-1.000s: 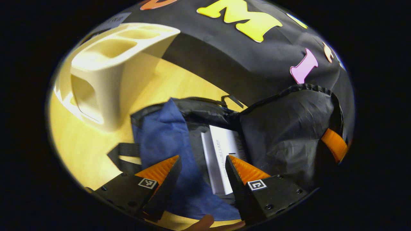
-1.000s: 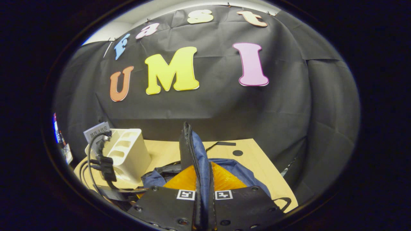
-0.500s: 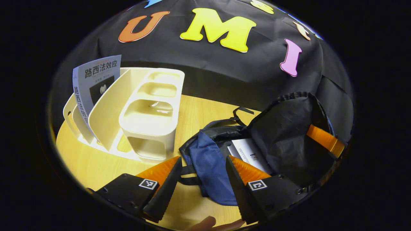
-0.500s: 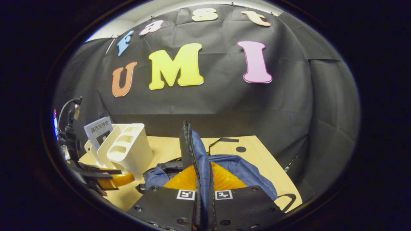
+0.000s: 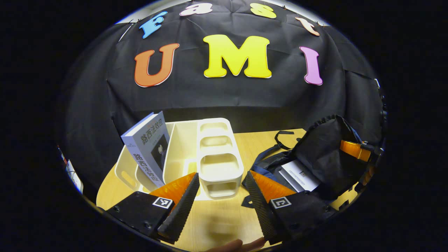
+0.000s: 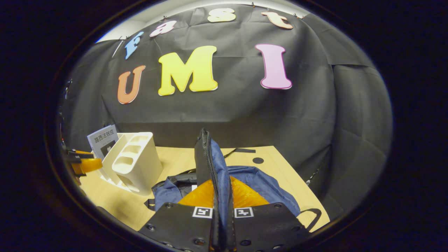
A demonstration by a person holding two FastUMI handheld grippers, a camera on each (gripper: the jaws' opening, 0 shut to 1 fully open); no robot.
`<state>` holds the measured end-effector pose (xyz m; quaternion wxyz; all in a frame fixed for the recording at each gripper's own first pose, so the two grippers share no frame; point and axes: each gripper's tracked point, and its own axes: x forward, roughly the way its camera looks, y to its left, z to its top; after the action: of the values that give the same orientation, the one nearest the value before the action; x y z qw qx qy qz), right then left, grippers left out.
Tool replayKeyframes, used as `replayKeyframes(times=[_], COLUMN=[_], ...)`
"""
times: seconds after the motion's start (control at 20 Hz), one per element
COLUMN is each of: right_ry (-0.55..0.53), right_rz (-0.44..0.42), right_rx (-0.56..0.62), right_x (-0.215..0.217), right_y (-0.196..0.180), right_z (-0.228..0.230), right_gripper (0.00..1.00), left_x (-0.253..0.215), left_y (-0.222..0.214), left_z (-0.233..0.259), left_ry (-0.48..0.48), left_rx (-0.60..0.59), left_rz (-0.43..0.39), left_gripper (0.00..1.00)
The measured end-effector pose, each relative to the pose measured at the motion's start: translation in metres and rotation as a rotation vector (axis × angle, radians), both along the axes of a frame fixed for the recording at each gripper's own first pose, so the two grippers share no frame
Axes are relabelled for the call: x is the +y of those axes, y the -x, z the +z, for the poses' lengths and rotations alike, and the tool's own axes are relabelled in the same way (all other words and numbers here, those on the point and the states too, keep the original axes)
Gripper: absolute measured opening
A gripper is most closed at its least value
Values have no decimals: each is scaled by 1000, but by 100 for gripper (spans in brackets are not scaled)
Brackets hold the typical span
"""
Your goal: Open the schoolbag, grab two books from the bookshelf and put them into the schoolbag.
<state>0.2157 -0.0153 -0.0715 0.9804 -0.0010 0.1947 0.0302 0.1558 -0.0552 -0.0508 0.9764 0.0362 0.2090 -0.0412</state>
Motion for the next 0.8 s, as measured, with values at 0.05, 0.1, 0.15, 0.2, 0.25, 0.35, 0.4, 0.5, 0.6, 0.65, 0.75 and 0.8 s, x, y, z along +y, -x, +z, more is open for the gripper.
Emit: replayKeyframes(times=[0.05,0.1,0.15,0.2,0.25,0.35,0.4,0.5,0.6,0.65,0.75,0.8], right_ry=[1,7,15,22,29,40,43,44,38,43,67,73], right_rz=[0,0,1,2,3,6,7,7,-7,-6,-5,-2], right_rx=[5,9,8,7,5,6,8,12,0,-5,-3,-4], right_x=[1,1,1,2,3,3,3,2,0,1,1,3], right_y=[0,0,1,1,1,3,3,5,5,8,11,13], right_z=[-2,-2,-2,-1,0,-2,-3,-5,-2,-1,-3,-2], right_gripper=[5,5,8,8,8,8,8,8,8,8,8,8], left_x=[9,18,29,43,52,72,81,98,115,122,131,135], left_y=[-2,-4,-7,-11,-14,-20,-22,-31,-44,-52,-67,-75], left_z=[6,15,24,34,39,52,56,62,69,72,82,85], left_ry=[5,11,15,16,16,20,24,32,23,14,14,15], left_rx=[-6,-21,-39,-55,-62,-89,-92,-86,-85,-85,-78,-71], left_rz=[12,26,51,78,96,136,155,180,205,213,212,209], left_gripper=[86,86,91,87,90,94,94,97,98,98,97,97])
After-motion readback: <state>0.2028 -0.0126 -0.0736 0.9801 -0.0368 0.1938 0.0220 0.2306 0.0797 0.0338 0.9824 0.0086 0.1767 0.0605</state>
